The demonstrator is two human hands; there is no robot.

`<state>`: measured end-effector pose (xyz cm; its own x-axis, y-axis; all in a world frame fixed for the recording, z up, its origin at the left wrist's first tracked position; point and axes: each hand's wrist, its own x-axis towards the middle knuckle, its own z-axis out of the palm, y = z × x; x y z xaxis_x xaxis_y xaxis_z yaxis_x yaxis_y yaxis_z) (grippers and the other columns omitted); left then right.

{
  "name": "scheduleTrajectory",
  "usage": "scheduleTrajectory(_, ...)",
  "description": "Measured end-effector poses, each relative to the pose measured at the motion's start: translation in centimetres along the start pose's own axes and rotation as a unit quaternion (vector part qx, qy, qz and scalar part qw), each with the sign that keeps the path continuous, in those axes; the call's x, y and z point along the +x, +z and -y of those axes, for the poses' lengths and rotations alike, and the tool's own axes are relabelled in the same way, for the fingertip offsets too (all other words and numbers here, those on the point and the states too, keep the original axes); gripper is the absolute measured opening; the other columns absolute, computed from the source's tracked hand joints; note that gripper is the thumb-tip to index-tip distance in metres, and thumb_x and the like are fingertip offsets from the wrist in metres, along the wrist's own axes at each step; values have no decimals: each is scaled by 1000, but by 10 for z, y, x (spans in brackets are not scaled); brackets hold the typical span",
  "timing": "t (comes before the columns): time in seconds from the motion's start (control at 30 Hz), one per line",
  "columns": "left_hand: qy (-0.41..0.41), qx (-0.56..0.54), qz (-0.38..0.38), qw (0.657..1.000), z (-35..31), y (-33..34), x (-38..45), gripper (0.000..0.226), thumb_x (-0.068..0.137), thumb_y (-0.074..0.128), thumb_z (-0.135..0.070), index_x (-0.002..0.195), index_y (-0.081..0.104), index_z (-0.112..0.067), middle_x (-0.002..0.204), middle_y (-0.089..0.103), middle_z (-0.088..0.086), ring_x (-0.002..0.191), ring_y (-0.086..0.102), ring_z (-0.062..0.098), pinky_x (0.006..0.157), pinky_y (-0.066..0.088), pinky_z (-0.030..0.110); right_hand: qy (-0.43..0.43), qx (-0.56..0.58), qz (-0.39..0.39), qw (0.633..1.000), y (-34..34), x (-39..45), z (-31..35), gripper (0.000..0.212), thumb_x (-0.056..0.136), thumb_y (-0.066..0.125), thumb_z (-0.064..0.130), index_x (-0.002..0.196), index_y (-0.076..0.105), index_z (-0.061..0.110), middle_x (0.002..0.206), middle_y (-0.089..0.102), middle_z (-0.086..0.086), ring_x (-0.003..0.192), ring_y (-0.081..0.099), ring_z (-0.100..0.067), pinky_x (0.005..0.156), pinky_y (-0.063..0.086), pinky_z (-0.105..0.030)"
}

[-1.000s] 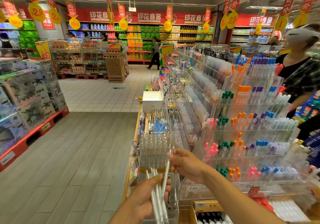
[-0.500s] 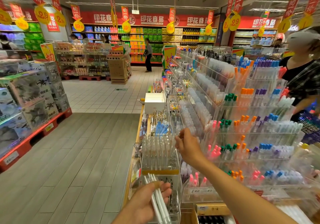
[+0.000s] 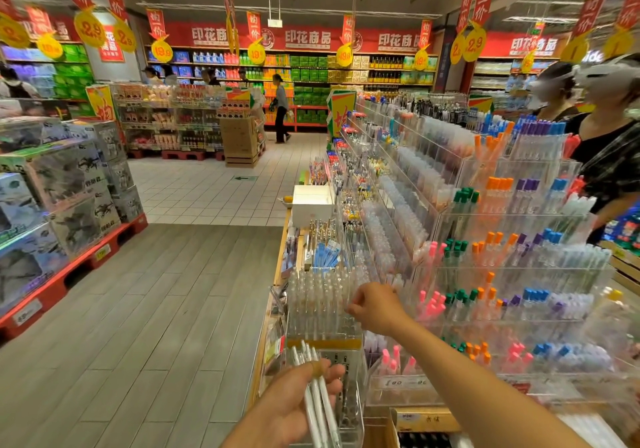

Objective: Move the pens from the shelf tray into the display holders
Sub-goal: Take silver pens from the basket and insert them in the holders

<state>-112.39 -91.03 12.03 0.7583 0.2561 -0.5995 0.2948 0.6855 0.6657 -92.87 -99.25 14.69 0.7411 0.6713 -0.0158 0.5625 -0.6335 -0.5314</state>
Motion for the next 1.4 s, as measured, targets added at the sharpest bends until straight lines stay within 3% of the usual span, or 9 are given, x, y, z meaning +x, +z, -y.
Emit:
scheduleTrajectory(0.2,5,-25,43,999,-3,7,-1,17,71,75,-5,85,76,6,80,70,19,56,64,24,48,53,30,-26,197,235,951,-3,-33,0,17,94,64,21,88,70,6,76,66,-4,54,56,-6,51,45,-20)
scheduleTrajectory(0.4,15,-57,81,995,-3,11,3,16,75,75,-8,86,79,2,77,69,15,55,63,21,47,53,30,-7,377,242,894,2,-47,11,16,97,59,15,109,69,13,69,60,4,55,45,-6,50,36,-17)
scheduleTrajectory(0.6,17,-68,91,993,0,12,9,26,86,69,-21,86,78,4,75,69,14,54,63,19,46,53,28,8,474,271,838,2,-49,1,9,95,62,18,96,60,10,78,63,-3,65,56,-11,58,42,-21)
scheduleTrajectory(0.73,5,-83,76,994,4,9,16,30,92,62,-20,97,76,6,78,69,16,57,65,21,48,55,28,40,519,216,826,-1,-47,-1,16,96,58,20,95,50,7,77,67,-9,60,60,-15,53,46,-23)
scheduleTrajectory(0.97,-24,-90,23,995,6,3,18,18,83,65,3,72,74,14,81,72,26,54,68,28,49,59,35,43,585,-26,810,-43,-33,-1,11,92,56,0,102,59,-5,94,64,-19,69,61,-18,64,55,-25)
scheduleTrajectory(1.03,-25,-94,9,995,7,2,20,29,93,58,2,73,74,15,79,72,26,52,68,28,49,58,35,22,552,-97,828,-50,-32,-2,11,93,57,1,103,60,-1,96,66,-20,69,63,-17,62,55,-23)
scheduleTrajectory(1.13,-22,-80,-11,997,6,4,20,17,97,55,-1,98,67,10,84,74,25,54,70,29,48,58,35,-24,457,-172,872,-52,-29,-1,8,96,56,7,102,60,9,89,67,-13,67,64,-12,61,55,-21)
scheduleTrajectory(1.3,-13,-48,-35,998,6,7,22,13,101,52,-5,107,60,2,88,76,22,60,73,27,56,54,34,-65,310,-168,934,-35,-20,1,9,98,55,14,93,56,21,81,68,-3,73,66,-15,71,57,-30)
scheduleTrajectory(1.4,-15,-43,-36,998,6,7,21,13,102,50,-7,107,59,0,91,75,22,71,72,29,62,52,37,-82,244,-169,951,-31,-13,4,12,98,55,19,90,53,26,78,67,3,69,64,-5,66,54,-22)
